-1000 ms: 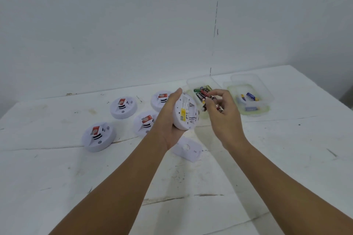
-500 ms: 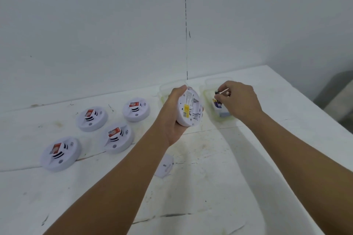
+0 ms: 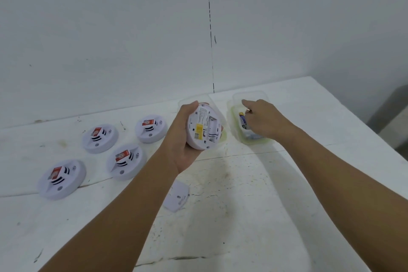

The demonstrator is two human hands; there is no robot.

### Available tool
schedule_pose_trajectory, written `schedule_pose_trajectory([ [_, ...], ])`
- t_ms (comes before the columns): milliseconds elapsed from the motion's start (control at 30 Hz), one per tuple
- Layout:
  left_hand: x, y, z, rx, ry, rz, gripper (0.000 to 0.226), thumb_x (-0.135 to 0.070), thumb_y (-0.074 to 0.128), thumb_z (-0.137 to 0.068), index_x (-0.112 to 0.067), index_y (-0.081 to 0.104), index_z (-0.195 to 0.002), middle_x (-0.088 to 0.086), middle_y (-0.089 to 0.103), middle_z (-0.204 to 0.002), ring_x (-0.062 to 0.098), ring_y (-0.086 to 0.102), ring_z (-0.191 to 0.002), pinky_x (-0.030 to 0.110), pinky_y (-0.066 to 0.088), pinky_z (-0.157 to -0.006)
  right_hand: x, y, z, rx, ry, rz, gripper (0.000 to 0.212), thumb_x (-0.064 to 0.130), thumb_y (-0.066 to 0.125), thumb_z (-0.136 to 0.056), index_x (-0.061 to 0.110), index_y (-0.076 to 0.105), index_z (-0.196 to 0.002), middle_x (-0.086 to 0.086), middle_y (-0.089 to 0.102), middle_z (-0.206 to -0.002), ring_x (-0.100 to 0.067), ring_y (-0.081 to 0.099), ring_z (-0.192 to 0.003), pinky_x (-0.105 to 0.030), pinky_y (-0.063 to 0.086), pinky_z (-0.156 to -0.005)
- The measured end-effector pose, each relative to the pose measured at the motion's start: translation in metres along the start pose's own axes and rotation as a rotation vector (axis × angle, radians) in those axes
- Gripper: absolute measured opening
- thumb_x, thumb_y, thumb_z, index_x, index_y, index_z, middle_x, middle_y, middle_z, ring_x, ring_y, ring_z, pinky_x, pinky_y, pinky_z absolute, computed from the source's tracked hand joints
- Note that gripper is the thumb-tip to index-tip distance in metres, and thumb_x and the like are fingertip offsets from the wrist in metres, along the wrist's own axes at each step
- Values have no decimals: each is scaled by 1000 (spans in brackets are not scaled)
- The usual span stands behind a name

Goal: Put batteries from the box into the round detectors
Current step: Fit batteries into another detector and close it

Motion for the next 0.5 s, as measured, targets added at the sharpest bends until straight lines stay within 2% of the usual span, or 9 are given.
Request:
schedule_pose_trajectory([
  [67, -3, -1, 4, 3, 19, -2, 32, -40, 60, -96, -15, 69, -112, 12, 70, -108, 34, 68, -99, 56, 50, -107, -1, 3, -1, 39, -39, 71, 57, 5, 43, -100, 10, 35, -156, -16, 65, -114, -34, 60, -103, -43, 52, -89],
  [100, -5, -1, 6, 7, 26, 0, 31, -40, 60, -95, -15, 69, -110, 11, 70, -106, 33, 69, -96, 53, 57, -98, -3, 5, -1, 40, -52, 76, 65, 8, 48, -101, 18, 26, -161, -12, 66, -114, -31, 60, -101, -41, 53, -87],
  [167, -7, -3, 10, 15, 36, 13, 29, -39, 59, -94, -14, 69, -107, 11, 69, -102, 32, 68, -94, 45, 62, -79, -9, 6, -3, 26, -49, 23, 80, 14, 58, -100, 27, 15, -165, -9, 68, -119, -28, 62, -101, -39, 55, -82],
  [233, -10, -8, 14, -4, 46, 30, 29, -39, 59, -95, -14, 69, -105, 12, 69, -101, 33, 66, -96, 42, 62, -71, -14, 7, -5, -4, -34, -42, 85, 21, 66, -98, 29, 14, -166, -3, 63, -125, -25, 61, -103, -34, 53, -76],
  [300, -12, -16, 15, -21, 54, 36, 30, -41, 61, -91, -16, 72, -104, 11, 71, -104, 35, 64, -105, 46, 62, -79, -16, 6, -6, -56, -28, -58, 82, 26, 67, -99, 28, 19, -165, -1, 57, -125, -22, 61, -105, -33, 52, -77],
  [400, -15, -28, 17, -73, 64, 35, 35, -43, 63, -89, -17, 72, -109, 11, 72, -109, 36, 60, -115, 50, 49, -106, -13, 5, -5, -158, -67, -22, 66, 21, 65, -100, 22, 35, -159, -12, 63, -129, -28, 67, -105, -43, 57, -90],
  [500, -17, -37, 20, -87, 56, 54, 38, -44, 61, -93, -17, 67, -119, 13, 69, -114, 38, 59, -116, 51, 45, -111, -7, 4, -2, -242, -111, -40, 52, 18, 60, -102, 21, 45, -152, -9, 63, -133, -27, 65, -111, -46, 54, -98],
])
Point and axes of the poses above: each hand's wrist, its own z-axis away from the middle knuckle, its own y-axis out of the palm, x = y × z, the point moved 5 cm from there along -z, towards the middle knuckle
